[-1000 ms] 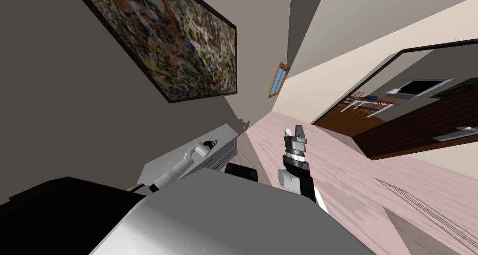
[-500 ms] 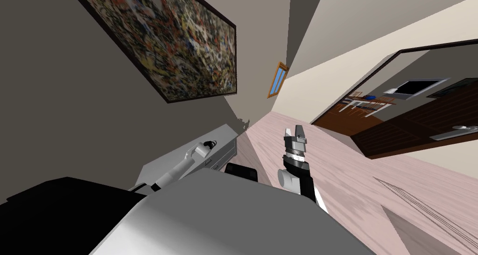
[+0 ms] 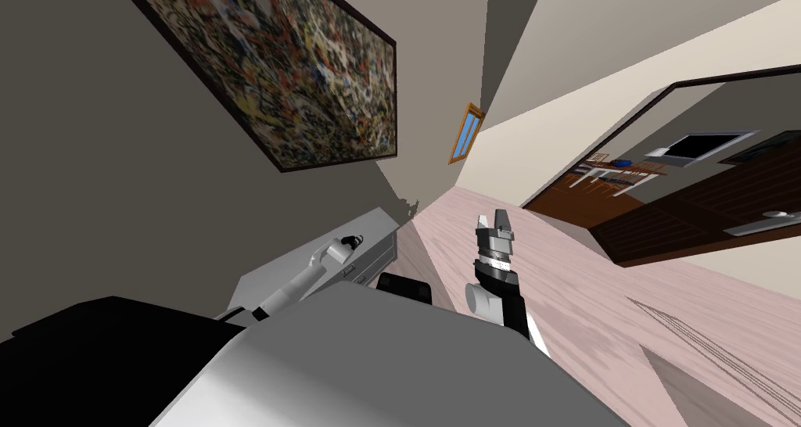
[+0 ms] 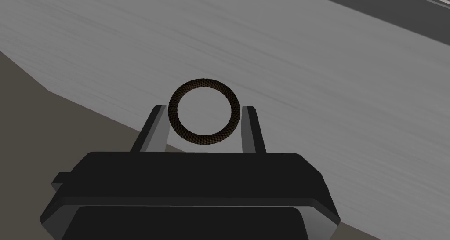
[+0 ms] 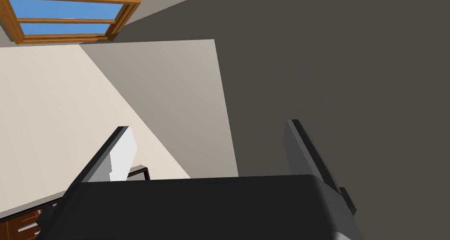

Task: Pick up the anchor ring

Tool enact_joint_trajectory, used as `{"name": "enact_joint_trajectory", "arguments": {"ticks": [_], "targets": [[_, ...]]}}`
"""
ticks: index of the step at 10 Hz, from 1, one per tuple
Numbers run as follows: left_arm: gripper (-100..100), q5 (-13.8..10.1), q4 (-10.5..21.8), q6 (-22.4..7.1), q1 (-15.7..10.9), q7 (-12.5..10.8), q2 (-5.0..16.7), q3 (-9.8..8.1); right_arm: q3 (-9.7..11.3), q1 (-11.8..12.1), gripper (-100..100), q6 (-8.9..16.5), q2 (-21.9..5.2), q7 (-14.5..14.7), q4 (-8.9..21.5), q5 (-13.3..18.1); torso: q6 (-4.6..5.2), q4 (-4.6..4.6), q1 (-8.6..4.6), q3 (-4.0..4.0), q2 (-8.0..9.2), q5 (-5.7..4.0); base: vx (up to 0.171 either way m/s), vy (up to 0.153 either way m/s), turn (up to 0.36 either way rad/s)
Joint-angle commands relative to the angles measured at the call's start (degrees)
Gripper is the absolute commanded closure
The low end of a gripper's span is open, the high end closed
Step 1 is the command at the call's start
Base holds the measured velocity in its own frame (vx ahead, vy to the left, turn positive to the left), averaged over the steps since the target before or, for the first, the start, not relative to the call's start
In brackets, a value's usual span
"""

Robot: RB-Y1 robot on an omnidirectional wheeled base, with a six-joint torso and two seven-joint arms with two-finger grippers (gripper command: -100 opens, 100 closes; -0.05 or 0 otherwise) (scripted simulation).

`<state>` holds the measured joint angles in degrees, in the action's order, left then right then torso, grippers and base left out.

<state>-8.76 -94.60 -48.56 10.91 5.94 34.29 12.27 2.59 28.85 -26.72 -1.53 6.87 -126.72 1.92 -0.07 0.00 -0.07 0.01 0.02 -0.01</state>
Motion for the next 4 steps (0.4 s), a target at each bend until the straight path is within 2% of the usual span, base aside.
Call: {"name": "enact_joint_trajectory", "arguments": {"ticks": [1,2,3,4], "targets": [[100,-0.39,-2.06,-1.40,0.52,-0.18,0.68,-0.01,0.00,0.00,0,0.00,0.00,0.00,0.00,0.00,0.00,0.00,0.00,0.00,0.00,0.00,-0.021,-0.016,0.054],[100,-0.62,-3.19,-2.15,0.74,-0.26,1.06,0.01,0.00,0.00,0,0.00,0.00,0.00,0.00,0.00,-0.01,0.01,-0.03,0.03,0.04,-0.01,-0.019,-0.015,0.038],[100,-0.34,-2.40,-1.55,0.57,-0.22,0.72,0.04,0.00,0.00,0,0.00,0.00,0.00,0.00,0.00,0.00,0.01,-0.04,0.03,0.05,-0.01,-0.008,-0.007,0.008],[0,-0.35,-2.53,-1.71,0.62,-0.25,0.74,0.05,0.00,0.00,0,0.00,0.00,0.00,0.00,0.00,0.01,0.00,-0.01,0.00,0.01,0.00,0.000,0.000,0.000]]}}
